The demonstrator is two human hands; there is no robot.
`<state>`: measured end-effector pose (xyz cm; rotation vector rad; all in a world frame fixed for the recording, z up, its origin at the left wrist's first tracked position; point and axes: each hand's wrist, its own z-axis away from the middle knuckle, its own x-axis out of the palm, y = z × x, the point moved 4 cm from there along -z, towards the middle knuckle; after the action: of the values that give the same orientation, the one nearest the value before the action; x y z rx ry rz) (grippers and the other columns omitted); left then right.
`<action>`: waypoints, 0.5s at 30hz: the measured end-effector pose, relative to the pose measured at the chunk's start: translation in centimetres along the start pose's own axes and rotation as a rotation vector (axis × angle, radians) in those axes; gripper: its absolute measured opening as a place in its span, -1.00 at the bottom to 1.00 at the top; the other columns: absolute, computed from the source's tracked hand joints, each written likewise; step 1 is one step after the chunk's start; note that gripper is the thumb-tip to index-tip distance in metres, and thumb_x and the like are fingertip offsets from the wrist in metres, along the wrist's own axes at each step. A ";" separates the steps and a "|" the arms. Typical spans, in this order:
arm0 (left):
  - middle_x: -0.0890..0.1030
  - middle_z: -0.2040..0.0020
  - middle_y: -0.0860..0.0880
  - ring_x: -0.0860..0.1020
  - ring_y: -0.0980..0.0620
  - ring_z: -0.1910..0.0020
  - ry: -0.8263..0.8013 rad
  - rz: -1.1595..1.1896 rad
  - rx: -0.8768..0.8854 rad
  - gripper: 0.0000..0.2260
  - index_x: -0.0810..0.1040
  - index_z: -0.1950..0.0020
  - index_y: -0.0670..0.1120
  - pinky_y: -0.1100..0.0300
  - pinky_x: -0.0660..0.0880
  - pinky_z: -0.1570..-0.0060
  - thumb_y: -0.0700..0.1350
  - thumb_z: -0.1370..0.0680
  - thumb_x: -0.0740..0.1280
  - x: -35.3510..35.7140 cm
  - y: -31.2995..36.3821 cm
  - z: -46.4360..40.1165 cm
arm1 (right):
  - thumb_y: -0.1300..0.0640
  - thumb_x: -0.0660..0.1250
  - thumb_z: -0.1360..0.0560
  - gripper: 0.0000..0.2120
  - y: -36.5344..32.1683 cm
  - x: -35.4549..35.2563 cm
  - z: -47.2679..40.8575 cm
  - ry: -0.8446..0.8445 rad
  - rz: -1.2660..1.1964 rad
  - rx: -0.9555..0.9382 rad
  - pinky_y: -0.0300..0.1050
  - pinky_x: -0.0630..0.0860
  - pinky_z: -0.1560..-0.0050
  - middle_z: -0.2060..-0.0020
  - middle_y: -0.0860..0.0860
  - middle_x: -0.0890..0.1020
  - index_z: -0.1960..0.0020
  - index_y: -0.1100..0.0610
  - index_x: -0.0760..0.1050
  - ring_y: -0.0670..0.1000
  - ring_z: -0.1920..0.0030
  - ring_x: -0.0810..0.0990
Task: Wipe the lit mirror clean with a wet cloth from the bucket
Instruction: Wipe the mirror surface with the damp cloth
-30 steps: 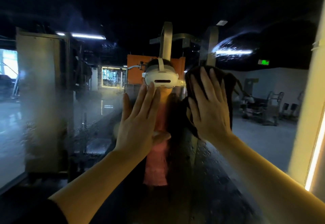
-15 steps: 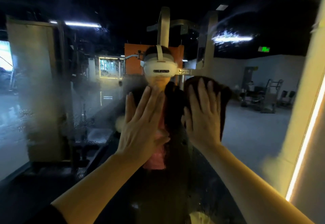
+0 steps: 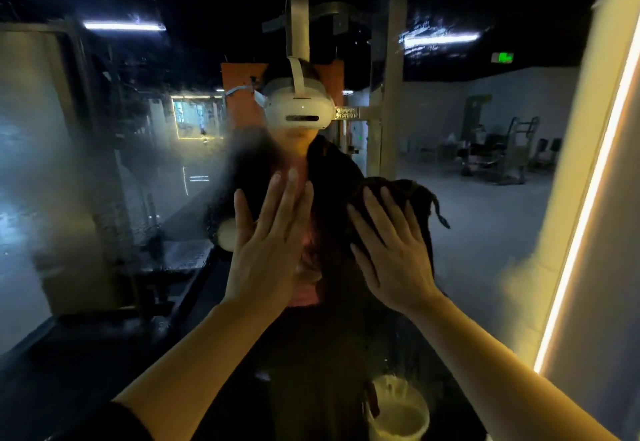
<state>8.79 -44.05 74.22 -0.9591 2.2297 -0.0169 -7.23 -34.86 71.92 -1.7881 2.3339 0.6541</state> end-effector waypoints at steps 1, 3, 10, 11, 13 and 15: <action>-0.17 -0.61 -0.17 -0.15 -0.17 -0.58 0.003 0.009 0.005 0.21 -0.13 -0.61 -0.15 -0.36 -0.08 -0.46 0.27 -0.24 0.53 0.0 0.0 0.0 | -0.07 -0.02 -0.68 -0.51 0.8 -0.2 0.5 -0.003 0.028 -0.023 0.13 -0.16 -0.56 -0.57 0.06 0.08 -0.57 0.02 0.08 0.06 -0.60 -0.10; -0.14 -0.61 -0.17 -0.14 -0.17 -0.59 0.021 0.028 0.003 0.19 -0.09 -0.61 -0.15 -0.36 -0.08 -0.47 0.23 -0.24 0.56 -0.2 0.0 0.1 | -0.13 -0.02 -0.67 -0.50 2.4 -0.3 1.4 0.041 0.067 0.151 0.24 -0.21 -0.54 -0.55 0.15 0.08 -0.56 0.00 0.11 0.12 -0.59 -0.10; -0.03 -0.61 -0.16 -0.08 -0.15 -0.59 0.145 0.128 0.083 -0.13 0.00 -0.61 -0.16 -0.34 -0.10 -0.48 -0.09 -0.44 0.44 0.1 2.6 1.5 | -0.12 -0.07 -0.68 -0.46 -2.1 2.1 4.3 -0.050 0.035 0.213 0.24 -0.20 -0.55 -0.59 0.13 -0.04 -0.60 0.03 -0.03 0.16 -0.60 -0.14; -0.04 -0.61 -0.16 -0.07 -0.15 -0.59 0.128 0.117 0.085 -0.12 0.00 -0.61 -0.15 -0.34 -0.10 -0.48 -0.07 -0.44 0.45 0.4 3.0 1.7 | -0.11 -0.08 -0.69 -0.48 -1.9 2.1 4.9 -0.080 0.045 0.131 0.26 -0.15 -0.55 -0.60 0.09 -0.04 -0.60 0.00 -0.02 0.14 -0.60 -0.13; -0.06 -0.62 -0.15 -0.09 -0.15 -0.59 0.089 0.103 0.085 -0.09 -0.01 -0.61 -0.15 -0.35 -0.11 -0.48 -0.03 -0.42 0.45 1.1 3.3 2.2 | -0.10 -0.08 -0.69 -0.50 -0.2 1.6 6.1 -0.073 0.069 0.139 0.36 -0.05 -0.52 -0.59 0.08 0.01 -0.59 -0.02 0.02 0.11 -0.60 -0.12; -0.08 -0.62 -0.14 -0.10 -0.14 -0.59 0.046 0.083 0.083 0.00 -0.05 -0.61 -0.13 -0.35 -0.14 -0.47 0.05 -0.37 0.50 1.7 3.1 2.4 | -0.09 -0.06 -0.68 -0.49 1.6 1.0 7.1 -0.007 0.075 0.350 0.43 -0.05 -0.48 -0.57 0.13 0.05 -0.59 0.01 0.05 0.14 -0.59 -0.12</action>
<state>7.48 -42.29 70.54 -0.8291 2.2910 -0.0937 -10.15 -32.51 65.65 -1.5469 2.3426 0.2372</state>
